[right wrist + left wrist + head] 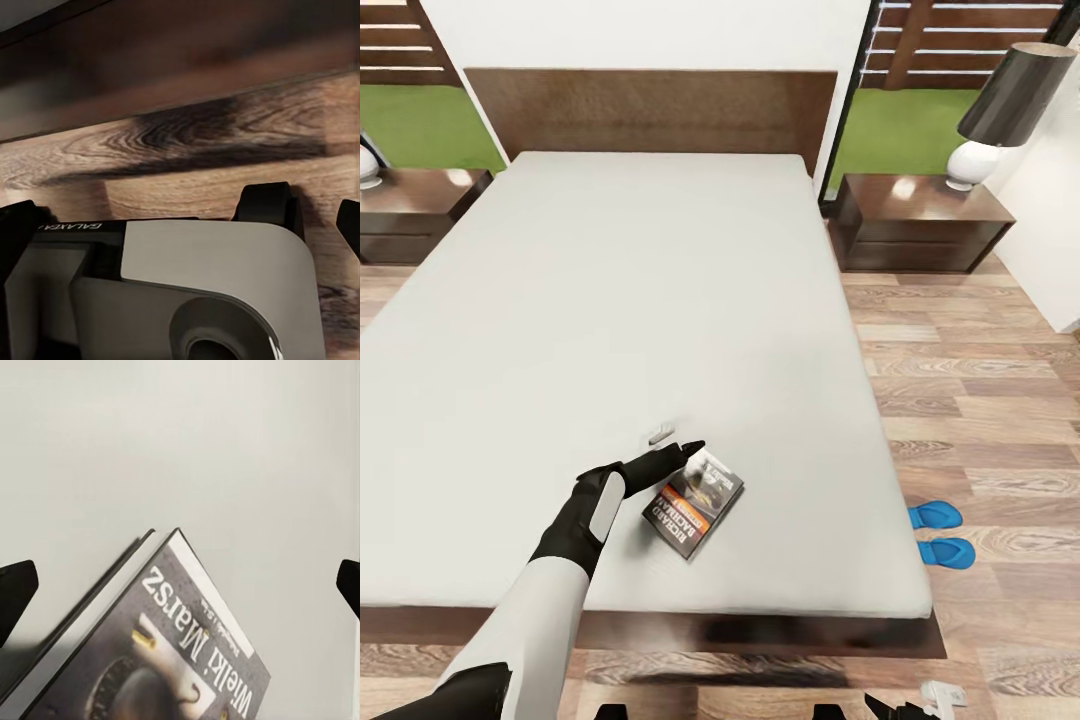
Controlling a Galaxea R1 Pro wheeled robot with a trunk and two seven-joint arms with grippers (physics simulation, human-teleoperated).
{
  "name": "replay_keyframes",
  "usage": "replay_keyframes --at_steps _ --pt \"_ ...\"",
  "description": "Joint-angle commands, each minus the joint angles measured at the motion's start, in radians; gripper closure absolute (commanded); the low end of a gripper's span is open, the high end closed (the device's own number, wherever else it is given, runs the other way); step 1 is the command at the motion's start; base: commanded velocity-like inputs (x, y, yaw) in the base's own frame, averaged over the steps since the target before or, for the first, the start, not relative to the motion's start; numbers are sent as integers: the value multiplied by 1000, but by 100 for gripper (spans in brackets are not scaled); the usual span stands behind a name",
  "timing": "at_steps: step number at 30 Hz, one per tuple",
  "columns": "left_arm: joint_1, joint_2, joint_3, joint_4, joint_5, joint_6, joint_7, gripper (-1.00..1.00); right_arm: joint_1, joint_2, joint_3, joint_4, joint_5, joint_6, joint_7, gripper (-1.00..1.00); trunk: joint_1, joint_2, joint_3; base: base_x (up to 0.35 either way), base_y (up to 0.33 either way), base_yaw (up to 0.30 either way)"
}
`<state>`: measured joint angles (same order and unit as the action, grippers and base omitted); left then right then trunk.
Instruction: In the bedroom, move the book from the bed onto either nightstand, and place the two sandals side by side next to the bed.
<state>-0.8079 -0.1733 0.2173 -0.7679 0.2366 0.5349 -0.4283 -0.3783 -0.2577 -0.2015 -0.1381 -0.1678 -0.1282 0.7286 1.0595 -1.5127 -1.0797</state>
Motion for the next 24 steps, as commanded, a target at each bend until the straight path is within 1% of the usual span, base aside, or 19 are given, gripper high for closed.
replay_keyframes --at_steps 1,9,16,24 --pt "-1 -1 5 -1 4 8 -3 -100 -1 0 -1 2 -4 -2 5 -100 0 0 0 0 0 -20" --pt "-1 -1 5 0 4 8 -3 -100 -1 0 -1 2 -4 -2 5 -100 0 0 0 0 0 -13" --pt "-1 -1 5 0 4 8 -3 -100 -1 0 -1 2 -4 -1 5 -100 0 0 1 0 0 -166" --pt "-1 -1 5 1 4 8 -3 -100 -1 0 0 2 -4 -2 5 -100 0 0 1 0 0 -26"
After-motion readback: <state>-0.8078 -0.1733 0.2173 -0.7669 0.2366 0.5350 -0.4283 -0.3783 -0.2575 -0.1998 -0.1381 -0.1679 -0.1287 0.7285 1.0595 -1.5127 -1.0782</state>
